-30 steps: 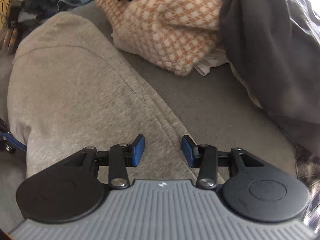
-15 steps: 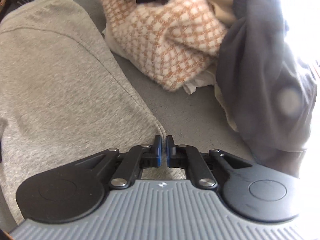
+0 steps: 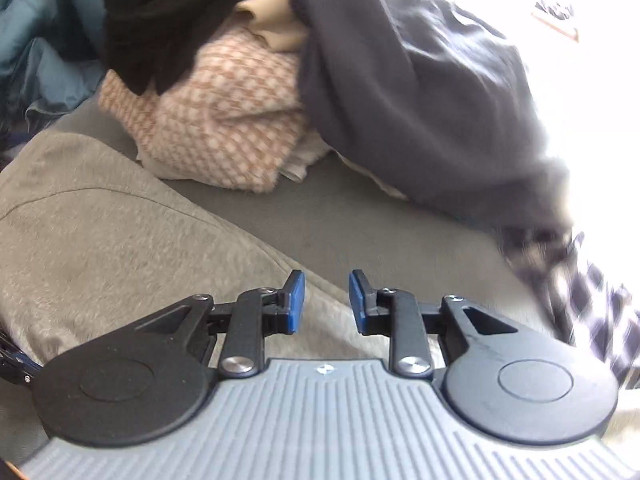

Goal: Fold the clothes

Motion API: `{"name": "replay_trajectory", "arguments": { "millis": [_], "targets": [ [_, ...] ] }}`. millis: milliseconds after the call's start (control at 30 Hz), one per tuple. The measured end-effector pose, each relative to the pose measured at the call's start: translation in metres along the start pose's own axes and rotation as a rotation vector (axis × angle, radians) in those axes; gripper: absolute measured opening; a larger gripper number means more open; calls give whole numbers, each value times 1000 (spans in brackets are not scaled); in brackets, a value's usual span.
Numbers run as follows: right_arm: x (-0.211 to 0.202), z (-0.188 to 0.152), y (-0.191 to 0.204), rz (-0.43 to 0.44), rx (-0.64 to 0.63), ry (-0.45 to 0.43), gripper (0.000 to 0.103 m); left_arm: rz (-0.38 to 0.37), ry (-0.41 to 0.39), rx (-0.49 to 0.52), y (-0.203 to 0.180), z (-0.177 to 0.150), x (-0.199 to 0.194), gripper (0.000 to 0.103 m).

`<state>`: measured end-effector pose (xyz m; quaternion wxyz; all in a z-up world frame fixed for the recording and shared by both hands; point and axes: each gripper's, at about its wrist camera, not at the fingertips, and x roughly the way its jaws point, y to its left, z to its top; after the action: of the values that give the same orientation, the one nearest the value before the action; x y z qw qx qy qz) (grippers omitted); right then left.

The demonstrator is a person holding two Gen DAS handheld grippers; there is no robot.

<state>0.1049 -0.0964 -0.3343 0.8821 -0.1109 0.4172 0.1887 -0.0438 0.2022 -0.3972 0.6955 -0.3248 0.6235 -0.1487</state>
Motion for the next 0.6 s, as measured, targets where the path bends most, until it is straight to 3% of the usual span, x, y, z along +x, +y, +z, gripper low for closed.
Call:
{"name": "replay_trajectory", "arguments": {
  "millis": [133, 267, 367, 500, 600],
  "targets": [
    [12, -38, -61, -8, 228, 56, 21, 22, -21, -11, -7, -3, 4, 9],
    [2, -73, -126, -86, 287, 26, 18, 55, -50, -22, -15, -8, 6, 9],
    [-27, -96, -192, -144, 438, -20, 21, 96, -69, -11, -25, -11, 9, 9],
    [-59, -125, -233, -79, 433, -12, 20, 137, -89, -38, -29, -13, 13, 9],
    [-68, -158, -268, -103, 449, 37, 19, 145, -98, -87, -27, -15, 11, 9]
  ]
}}
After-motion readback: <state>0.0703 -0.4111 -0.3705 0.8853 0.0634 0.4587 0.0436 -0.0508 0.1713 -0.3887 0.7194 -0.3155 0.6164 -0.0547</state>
